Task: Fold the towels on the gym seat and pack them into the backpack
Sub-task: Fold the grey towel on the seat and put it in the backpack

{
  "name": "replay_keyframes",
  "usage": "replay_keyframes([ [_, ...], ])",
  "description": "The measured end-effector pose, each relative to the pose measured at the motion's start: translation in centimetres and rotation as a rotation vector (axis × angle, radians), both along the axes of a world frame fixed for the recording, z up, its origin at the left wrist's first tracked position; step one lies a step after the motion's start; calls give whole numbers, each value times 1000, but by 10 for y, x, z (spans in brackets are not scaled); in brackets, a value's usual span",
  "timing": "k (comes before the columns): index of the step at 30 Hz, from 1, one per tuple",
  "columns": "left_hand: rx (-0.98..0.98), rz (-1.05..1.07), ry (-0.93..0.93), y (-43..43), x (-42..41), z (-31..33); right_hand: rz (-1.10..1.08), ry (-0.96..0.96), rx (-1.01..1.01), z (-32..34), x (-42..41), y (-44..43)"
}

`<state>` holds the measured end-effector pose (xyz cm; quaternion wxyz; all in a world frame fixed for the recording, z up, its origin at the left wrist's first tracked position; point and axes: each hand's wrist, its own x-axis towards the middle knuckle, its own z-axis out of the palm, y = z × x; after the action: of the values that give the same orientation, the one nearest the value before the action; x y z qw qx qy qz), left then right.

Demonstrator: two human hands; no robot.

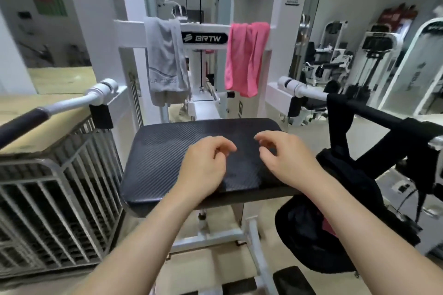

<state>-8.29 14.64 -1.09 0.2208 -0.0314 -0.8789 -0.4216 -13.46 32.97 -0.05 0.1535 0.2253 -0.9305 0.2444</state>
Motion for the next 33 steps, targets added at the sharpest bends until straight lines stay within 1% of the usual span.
replay_keyframes([
  [4,-107,112,-56,-42,-39,16,107,33,32,29,-41,-36],
  [7,-216,169,-48,-68,-81,22,176,-2,33,41,-86,-69],
  [10,-350,249,18,-91,-136,32,284,-115,-46,47,-141,-108],
  [12,-373,295,9,-106,-173,41,349,-219,-98,54,-176,-135],
  [14,-400,320,-92,-119,-207,49,388,-312,-207,62,-207,-161],
  [17,-395,310,-255,-128,-253,58,414,-511,-487,67,-246,-195],
  [19,-373,286,-311,-128,-279,61,438,-585,-586,65,-268,-213],
  [21,-300,267,-319,-131,-295,59,455,-641,-653,60,-286,-225],
  [22,-219,263,-299,-134,-301,57,453,-669,-684,59,-293,-230],
  [25,86,315,-168,-144,-309,51,431,-734,-759,57,-312,-241],
  [28,328,358,-28,-152,-313,51,436,-746,-831,62,-322,-254],
  [29,361,356,-12,-153,-313,52,404,-665,-815,64,-326,-261],
  [31,373,315,-17,-153,-315,52,330,-431,-787,68,-336,-276],
  [32,395,284,-9,-153,-315,52,304,-367,-795,72,-339,-283],
  [33,438,262,20,-152,-313,52,310,-379,-835,73,-341,-288],
])
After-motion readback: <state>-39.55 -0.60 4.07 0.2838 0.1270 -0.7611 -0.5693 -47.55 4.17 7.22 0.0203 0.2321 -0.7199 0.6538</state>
